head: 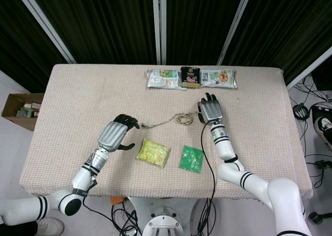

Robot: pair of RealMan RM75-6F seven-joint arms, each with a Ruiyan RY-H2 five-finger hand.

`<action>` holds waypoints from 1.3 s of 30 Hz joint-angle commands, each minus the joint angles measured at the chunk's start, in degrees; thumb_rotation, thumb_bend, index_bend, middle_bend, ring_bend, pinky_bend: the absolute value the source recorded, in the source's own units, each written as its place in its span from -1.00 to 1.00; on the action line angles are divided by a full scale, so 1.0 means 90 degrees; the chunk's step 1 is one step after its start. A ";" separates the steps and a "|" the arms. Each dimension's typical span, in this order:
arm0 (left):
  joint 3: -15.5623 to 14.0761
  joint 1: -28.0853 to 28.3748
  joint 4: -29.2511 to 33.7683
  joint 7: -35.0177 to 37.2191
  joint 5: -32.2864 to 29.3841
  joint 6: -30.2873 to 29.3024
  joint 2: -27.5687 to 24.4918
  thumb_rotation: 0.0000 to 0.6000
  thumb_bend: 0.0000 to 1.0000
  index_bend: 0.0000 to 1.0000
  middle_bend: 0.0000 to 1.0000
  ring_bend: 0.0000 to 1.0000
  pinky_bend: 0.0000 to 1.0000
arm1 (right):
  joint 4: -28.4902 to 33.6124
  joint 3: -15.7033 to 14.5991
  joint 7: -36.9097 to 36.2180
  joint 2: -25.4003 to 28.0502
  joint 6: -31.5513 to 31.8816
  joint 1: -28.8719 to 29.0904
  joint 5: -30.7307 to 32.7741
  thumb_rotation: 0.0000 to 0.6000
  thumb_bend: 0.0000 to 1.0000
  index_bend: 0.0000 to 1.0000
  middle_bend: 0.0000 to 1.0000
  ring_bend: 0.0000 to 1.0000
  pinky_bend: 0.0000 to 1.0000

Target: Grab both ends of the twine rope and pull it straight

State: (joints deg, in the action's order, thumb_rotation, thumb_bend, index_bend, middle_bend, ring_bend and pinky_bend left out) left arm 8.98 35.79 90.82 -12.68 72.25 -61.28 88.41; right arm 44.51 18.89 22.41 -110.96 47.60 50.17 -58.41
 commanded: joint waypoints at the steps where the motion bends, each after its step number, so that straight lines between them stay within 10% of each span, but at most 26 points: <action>1: 0.0159 0.0120 -0.0142 -0.0003 -0.0181 0.0118 0.0080 1.00 -0.58 -0.29 -0.53 -0.66 -0.71 | 0.0042 -0.0012 0.0005 0.0030 0.0022 -0.0013 -0.0014 1.00 0.04 0.20 -0.26 -0.83 -0.61; 23: 0.1349 0.1805 -0.2984 -0.0633 -0.2507 0.1198 0.2529 1.00 -0.41 -0.09 -0.54 -0.68 -0.71 | 0.0875 0.0020 0.0168 0.0575 0.0297 -0.0140 0.0064 1.00 0.04 0.20 -0.26 -0.82 -0.61; 39: 0.1348 0.2023 -0.4100 -0.0640 -0.2678 0.1339 0.3233 1.00 -0.37 -0.03 -0.55 -0.71 -0.71 | 0.0919 -0.0022 0.0057 0.0638 0.0331 -0.0176 0.0116 1.00 0.04 0.20 -0.26 -0.83 -0.61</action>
State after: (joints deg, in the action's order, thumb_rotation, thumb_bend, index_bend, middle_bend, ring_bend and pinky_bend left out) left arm 21.08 54.00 54.24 -18.66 48.01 -49.29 117.28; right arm 52.77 18.68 22.93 -105.22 50.58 48.59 -57.37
